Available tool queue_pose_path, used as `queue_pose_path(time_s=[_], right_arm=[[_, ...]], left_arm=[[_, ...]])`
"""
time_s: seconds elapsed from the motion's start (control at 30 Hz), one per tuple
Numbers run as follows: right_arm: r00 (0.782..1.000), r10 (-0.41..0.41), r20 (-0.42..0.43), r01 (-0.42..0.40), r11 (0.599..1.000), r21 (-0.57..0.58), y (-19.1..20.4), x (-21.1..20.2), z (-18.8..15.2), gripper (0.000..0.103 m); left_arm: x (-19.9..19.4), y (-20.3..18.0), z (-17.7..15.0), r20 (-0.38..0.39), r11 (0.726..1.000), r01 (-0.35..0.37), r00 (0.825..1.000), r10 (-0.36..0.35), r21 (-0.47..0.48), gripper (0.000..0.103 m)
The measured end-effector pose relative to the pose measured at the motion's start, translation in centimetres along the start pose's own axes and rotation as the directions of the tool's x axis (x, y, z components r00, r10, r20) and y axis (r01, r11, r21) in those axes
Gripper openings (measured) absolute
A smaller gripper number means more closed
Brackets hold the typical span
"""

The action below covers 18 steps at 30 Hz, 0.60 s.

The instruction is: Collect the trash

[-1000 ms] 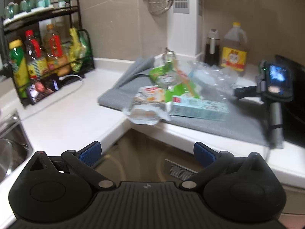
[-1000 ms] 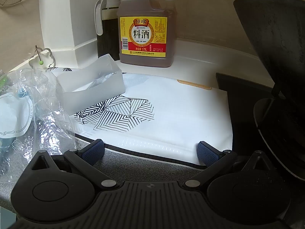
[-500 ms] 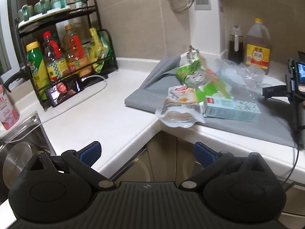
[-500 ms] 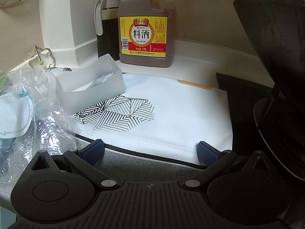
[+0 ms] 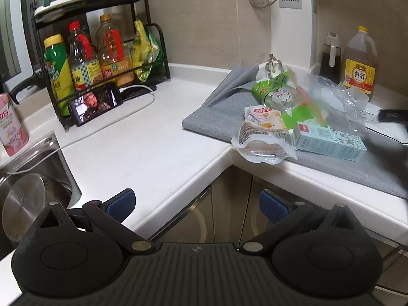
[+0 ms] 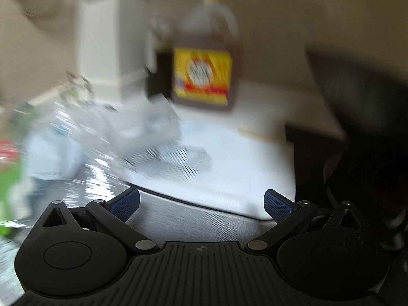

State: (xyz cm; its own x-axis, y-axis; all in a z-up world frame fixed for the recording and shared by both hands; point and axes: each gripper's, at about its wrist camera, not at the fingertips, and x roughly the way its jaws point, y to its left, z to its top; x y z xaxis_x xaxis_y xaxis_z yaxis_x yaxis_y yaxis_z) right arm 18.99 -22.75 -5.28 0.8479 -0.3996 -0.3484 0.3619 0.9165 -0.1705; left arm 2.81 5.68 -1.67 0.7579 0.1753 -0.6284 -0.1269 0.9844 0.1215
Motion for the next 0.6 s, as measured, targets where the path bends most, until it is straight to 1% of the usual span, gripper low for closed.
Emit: queue_pose_path(time_s=[0.1,0.17,0.27,0.37,0.43,0.6], right_arm=[[0.995,0.042,0.095,-0.042,0.999,-0.008,0.4,-4.8,-0.4,0.103],[0.989,0.054,0.134,-0.057,0.998,0.016,0.5,-7.7,-1.5,0.103],[0.987,0.062,0.147,-0.072,0.995,0.064,0.5,-11.1,-3.7,0.103],[0.983,0.115,0.145,-0.128,0.988,0.088,0.3,-14.0,-5.4,0.103],[0.978,0.156,0.142,-0.167,0.983,0.07,0.4,-15.5,-5.9,0.103],[0.963,0.213,0.162,-0.212,0.977,-0.021,1.7,-18.5,-6.8,0.103]], left_arm=[[0.1,0.1,-0.3,-0.002,1.0,0.003,1.0,-0.003,-0.012,0.103],[0.1,0.1,-0.5,-0.002,1.0,-0.001,1.0,0.001,-0.01,0.103],[0.0,0.1,-1.0,-0.007,1.0,0.004,1.0,-0.004,-0.007,0.103],[-0.4,0.3,-1.3,0.0,1.0,0.011,1.0,-0.011,-0.007,0.103],[-0.7,0.3,-1.3,0.009,1.0,0.018,1.0,-0.018,-0.017,0.103],[-1.8,-0.2,-1.7,0.028,0.998,0.055,0.998,-0.054,-0.027,0.103]])
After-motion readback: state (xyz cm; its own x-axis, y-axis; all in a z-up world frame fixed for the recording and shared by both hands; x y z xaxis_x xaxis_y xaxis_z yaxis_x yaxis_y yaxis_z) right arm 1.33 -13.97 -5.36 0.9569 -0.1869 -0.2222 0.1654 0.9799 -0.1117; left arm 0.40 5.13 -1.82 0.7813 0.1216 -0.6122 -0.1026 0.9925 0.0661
